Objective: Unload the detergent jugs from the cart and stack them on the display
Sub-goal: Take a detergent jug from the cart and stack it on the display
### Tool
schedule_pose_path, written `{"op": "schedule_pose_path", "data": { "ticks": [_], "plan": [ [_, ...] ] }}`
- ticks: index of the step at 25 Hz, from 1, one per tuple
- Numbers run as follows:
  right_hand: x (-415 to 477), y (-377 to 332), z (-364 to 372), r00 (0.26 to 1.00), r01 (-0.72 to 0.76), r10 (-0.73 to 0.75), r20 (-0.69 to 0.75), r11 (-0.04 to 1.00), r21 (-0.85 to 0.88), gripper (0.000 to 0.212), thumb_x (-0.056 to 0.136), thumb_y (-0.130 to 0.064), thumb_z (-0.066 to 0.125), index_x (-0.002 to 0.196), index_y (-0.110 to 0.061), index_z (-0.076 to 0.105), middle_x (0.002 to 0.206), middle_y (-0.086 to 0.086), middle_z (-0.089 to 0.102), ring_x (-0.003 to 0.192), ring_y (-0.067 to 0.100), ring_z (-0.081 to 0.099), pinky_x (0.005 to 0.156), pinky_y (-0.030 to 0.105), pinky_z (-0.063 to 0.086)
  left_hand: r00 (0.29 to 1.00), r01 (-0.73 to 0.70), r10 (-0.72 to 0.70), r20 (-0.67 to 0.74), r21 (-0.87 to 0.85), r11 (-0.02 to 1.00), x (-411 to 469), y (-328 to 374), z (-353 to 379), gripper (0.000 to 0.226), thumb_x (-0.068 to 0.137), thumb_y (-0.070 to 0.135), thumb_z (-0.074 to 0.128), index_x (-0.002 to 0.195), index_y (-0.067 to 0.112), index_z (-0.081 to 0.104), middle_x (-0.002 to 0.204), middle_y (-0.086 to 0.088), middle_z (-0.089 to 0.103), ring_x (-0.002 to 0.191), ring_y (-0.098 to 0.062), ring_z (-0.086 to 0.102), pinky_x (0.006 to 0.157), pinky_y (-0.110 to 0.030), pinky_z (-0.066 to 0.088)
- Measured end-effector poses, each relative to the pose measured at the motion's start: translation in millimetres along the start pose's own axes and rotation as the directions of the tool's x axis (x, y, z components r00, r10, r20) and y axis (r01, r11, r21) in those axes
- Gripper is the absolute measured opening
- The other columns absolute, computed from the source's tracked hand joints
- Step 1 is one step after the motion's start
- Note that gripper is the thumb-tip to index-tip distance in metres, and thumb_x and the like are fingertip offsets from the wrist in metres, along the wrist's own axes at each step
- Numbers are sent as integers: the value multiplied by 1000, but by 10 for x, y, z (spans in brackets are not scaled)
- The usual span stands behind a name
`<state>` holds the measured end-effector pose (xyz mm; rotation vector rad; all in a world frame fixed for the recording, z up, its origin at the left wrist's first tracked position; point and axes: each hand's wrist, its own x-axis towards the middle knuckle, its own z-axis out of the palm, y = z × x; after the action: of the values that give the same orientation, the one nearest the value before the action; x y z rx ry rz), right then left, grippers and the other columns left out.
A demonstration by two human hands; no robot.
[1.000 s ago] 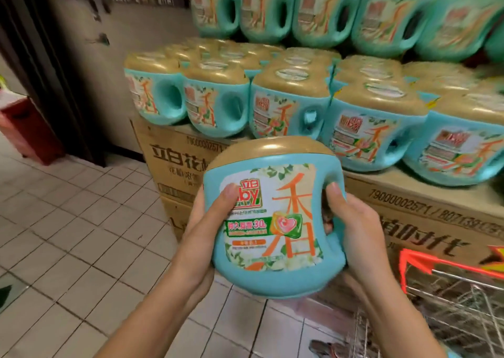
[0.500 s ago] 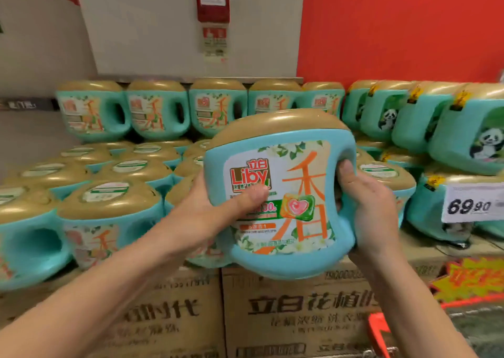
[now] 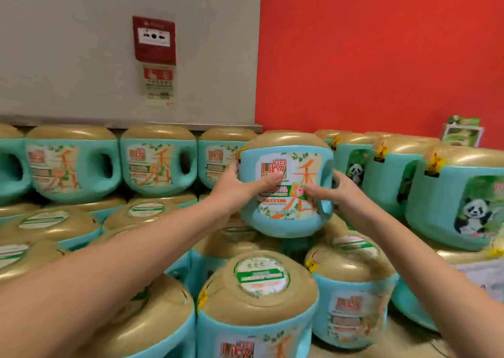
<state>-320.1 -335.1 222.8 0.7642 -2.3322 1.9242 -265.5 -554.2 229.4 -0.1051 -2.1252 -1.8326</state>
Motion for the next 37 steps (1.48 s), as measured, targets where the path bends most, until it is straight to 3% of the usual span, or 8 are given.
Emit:
{"op": "schedule_pose_path", "data": {
  "ticks": [5, 8, 13, 17, 22, 25, 28, 37],
  "plan": [
    [700, 287, -283, 996, -33, 36, -84, 999, 31, 75, 68, -20, 84, 134, -17, 47, 123, 4, 66, 110, 22, 64, 100, 46, 49, 999, -28, 28, -19, 20, 999, 774, -297, 274, 81, 46, 60, 81, 117, 41, 46, 105, 19, 61, 90, 3, 57, 71, -16, 47],
    [926, 495, -348, 996, -51, 56, -74, 996, 73, 88, 66, -22, 83, 142, -26, 39, 131, -1, 61, 121, 21, 58, 107, 49, 43, 996, -64, 66, -61, 21, 998, 1104, -515, 423, 88, 58, 44, 87, 135, 32, 46, 124, 15, 56, 109, -6, 53, 93, -26, 45],
    [1158, 694, -400, 992, -36, 51, -116, 991, 129, 102, 68, -20, 83, 151, -26, 25, 146, 1, 48, 134, 22, 45, 113, 49, 36, 989, -84, 99, -106, 138, 987, 1381, -671, 531, 107, 64, 52, 81, 152, 29, 25, 148, 2, 43, 134, -18, 41, 112, -40, 35],
    [1176, 803, -369, 979, -22, 36, -199, 997, 73, 95, 75, -23, 80, 152, -25, 24, 148, 0, 45, 135, 21, 44, 112, 50, 37, 978, -104, 158, -139, 334, 937, 1407, -742, 607, 108, 70, 63, 71, 155, 30, 13, 144, -8, 46, 132, -26, 45, 108, -51, 40],
    [1155, 838, -350, 945, 52, -108, -310, 981, -184, 82, 80, -32, 76, 147, -21, 32, 144, -2, 50, 130, 16, 48, 109, 47, 42, 988, -68, 95, -119, 214, 975, 1381, -952, 579, 92, 74, 30, 83, 146, 19, 27, 149, -6, 43, 134, -24, 44, 109, -42, 40],
    [1149, 834, -349, 925, 28, -132, -357, 959, -282, 86, 77, -39, 77, 148, -20, 32, 142, -1, 52, 128, 17, 50, 106, 47, 44, 980, -90, 132, -152, 254, 963, 1382, -1007, 576, 85, 74, 33, 82, 144, 20, 36, 144, -4, 50, 128, -22, 50, 96, -33, 43],
    [1135, 825, -337, 916, -17, -124, -382, 938, -345, 94, 76, -44, 76, 152, -18, 26, 147, 2, 48, 133, 19, 46, 108, 46, 42, 969, -106, 166, -185, 297, 949, 1382, -1021, 569, 88, 72, 40, 82, 145, 21, 38, 141, -3, 54, 124, -21, 54, 95, -35, 46],
    [1130, 880, -280, 908, -22, -125, -399, 938, -345, 79, 83, -43, 70, 147, -14, 32, 145, 5, 47, 134, 21, 43, 109, 47, 39, 949, -109, 219, -229, 415, 903, 1331, -994, 572, 90, 61, 56, 82, 135, 23, 43, 130, 2, 61, 109, -15, 61, 85, -38, 54]
  ]
}}
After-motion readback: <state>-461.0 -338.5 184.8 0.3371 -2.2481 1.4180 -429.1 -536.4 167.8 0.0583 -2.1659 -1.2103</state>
